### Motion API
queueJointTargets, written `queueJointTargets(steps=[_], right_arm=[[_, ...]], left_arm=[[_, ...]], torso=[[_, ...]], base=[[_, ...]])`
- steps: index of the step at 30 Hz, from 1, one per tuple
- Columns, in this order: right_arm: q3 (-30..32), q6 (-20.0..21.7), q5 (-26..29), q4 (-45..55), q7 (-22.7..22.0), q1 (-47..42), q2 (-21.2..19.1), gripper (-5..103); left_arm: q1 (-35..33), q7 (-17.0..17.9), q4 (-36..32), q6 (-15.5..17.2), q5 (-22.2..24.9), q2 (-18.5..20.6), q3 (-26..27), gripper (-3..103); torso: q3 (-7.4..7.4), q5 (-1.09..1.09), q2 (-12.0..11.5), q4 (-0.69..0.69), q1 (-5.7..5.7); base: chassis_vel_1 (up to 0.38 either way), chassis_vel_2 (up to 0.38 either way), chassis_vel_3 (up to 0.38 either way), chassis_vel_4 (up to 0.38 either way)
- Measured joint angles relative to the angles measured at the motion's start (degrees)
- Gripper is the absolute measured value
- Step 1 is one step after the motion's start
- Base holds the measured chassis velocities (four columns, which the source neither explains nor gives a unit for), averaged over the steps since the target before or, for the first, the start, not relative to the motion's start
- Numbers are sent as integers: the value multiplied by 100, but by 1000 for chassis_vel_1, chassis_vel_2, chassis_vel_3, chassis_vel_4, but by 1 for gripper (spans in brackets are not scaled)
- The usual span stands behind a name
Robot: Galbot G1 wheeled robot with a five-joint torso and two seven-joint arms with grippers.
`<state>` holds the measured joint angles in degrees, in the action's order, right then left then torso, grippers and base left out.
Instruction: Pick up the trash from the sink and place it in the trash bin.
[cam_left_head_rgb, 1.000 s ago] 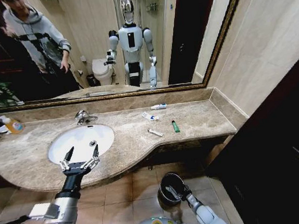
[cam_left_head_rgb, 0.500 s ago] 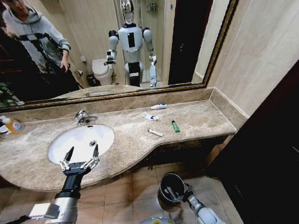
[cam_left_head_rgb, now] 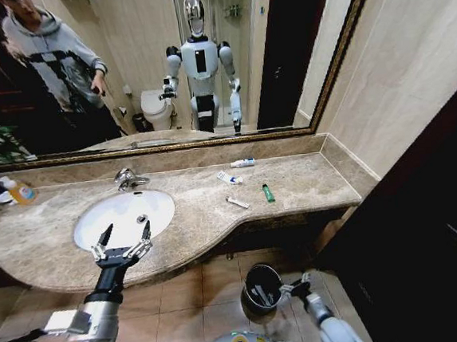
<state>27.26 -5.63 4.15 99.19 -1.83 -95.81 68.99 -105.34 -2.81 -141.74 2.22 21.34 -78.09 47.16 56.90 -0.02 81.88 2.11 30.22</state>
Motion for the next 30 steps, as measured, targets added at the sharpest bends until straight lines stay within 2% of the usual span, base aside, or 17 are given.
queueJointTargets(steps=[1, 4, 5, 8, 14, 18, 19, 20, 28, 30], right_arm=[[0, 0, 0, 0, 0, 0, 0, 100], [413, 69, 234, 1164, -141, -593, 42, 100], [413, 69, 234, 1164, -141, -593, 42, 100], [639, 94, 364, 2011, -278, -960, 89, 100], [672, 258, 445, 2926, -379, -1013, 171, 100], [505, 663, 585, 3149, -415, -469, 186, 100], [240, 1286, 994, 3001, -431, 573, 32, 100], [165, 1385, 1079, 2816, -430, 881, -37, 100], [-288, 1497, 1242, 1407, -257, 2475, -366, 100], [-335, 1497, 1250, 1261, -234, 2637, -387, 100]], left_arm=[[0, 0, 0, 0, 0, 0, 0, 100], [0, 1, 0, 0, 0, 0, 1, 100], [0, 1, 0, 0, 0, 0, 1, 100], [0, 1, 0, 0, 0, 0, 1, 100], [0, 1, 0, 0, 0, 0, 1, 100], [0, 1, 0, 0, 0, 0, 0, 100], [0, 1, 0, 0, 0, 0, 1, 100], [0, 1, 0, 0, 0, 0, 1, 100], [0, 1, 0, 0, 0, 0, 1, 100], [0, 1, 0, 0, 0, 0, 1, 100]], torso=[[0, 0, 0, 0, 0], [0, 1, 1, 0, 0], [0, 1, 1, 0, 0], [0, 2, 0, -1, 0], [0, 0, 1, -1, 0], [0, 2, 1, 0, 0], [1, 3, 0, 2, 1], [1, 2, 0, 1, 1], [2, 3, -1, 1, 1], [2, 3, -1, 1, 1]], base=[[0, 0, 0, 0], [0, 0, 0, 0], [0, 0, 0, 0], [0, 0, 0, 0], [0, 0, 0, 0], [0, 0, 0, 0], [0, 0, 0, 0], [0, 0, 0, 0], [0, 0, 0, 0], [0, 0, 0, 0]])
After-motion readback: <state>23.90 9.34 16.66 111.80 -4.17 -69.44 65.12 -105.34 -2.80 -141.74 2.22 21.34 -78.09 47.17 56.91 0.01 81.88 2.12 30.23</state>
